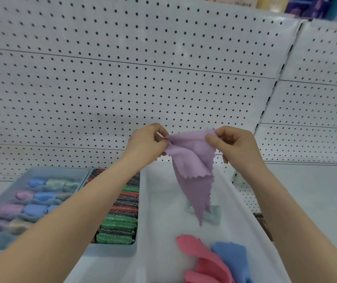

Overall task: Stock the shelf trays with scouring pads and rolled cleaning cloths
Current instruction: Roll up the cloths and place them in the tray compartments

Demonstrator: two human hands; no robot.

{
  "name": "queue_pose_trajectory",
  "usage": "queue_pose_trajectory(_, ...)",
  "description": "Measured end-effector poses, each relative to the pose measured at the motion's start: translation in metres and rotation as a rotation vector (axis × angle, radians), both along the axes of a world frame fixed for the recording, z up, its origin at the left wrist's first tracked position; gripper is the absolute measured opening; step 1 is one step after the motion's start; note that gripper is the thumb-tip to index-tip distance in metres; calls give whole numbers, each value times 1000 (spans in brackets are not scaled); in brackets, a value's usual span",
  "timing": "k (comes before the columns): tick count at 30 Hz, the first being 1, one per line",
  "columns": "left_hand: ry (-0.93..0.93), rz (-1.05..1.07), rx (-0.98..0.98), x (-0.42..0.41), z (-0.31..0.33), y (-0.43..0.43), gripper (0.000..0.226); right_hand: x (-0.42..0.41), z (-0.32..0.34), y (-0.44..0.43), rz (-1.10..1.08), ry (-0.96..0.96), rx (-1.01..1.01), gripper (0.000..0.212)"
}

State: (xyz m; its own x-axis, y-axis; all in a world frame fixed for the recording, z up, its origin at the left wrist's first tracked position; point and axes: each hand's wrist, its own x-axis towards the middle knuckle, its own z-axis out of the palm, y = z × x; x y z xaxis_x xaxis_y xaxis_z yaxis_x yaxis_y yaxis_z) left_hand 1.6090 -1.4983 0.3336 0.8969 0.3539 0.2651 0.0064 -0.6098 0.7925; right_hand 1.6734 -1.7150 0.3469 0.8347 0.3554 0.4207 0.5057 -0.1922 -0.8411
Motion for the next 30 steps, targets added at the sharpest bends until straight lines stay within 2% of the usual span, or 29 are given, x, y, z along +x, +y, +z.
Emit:
queue_pose_trajectory(1,13,-7,-37,-1,2,-1,14,-3,0,1,0,-8,7,11)
queue_pose_trajectory(5,51,-80,-432,-9,14,-12,29,-15,-3,11,87,-11,-52,6)
queue_pose_trajectory(10,47,-116,-686,-14,23,-15,37,-34,-22,21,109,3,-67,14)
queue_pose_trajectory(13,30,-162,-886,-14,24,-14,31,-52,-32,29,59,7,-106,38)
queue_pose_trajectory(15,16,-176,-934,-13,22,-16,29,-59,-42,37,-13,-22,-191,56)
queue_pose_trajectory(17,11,-167,-935,-13,21,-19,27,-53,-51,43,-130,-60,-183,51)
queue_pose_trajectory(19,7,-169,-914,-12,19,-19,23,-41,-54,42,-199,-56,-100,31)
queue_pose_trajectory(22,8,-212,-719,-14,12,-13,26,-30,-48,34,-241,-38,-3,22)
queue_pose_trajectory(25,-9,-167,-413,-16,5,-7,29,-23,-38,25,-208,15,32,18)
queue_pose_trajectory(28,-70,-119,-363,-17,1,-7,10,-15,-34,19,-85,117,68,14)
queue_pose_trajectory(30,-93,-102,-325,-16,-1,-6,13,-14,-32,17,-1,176,86,9)
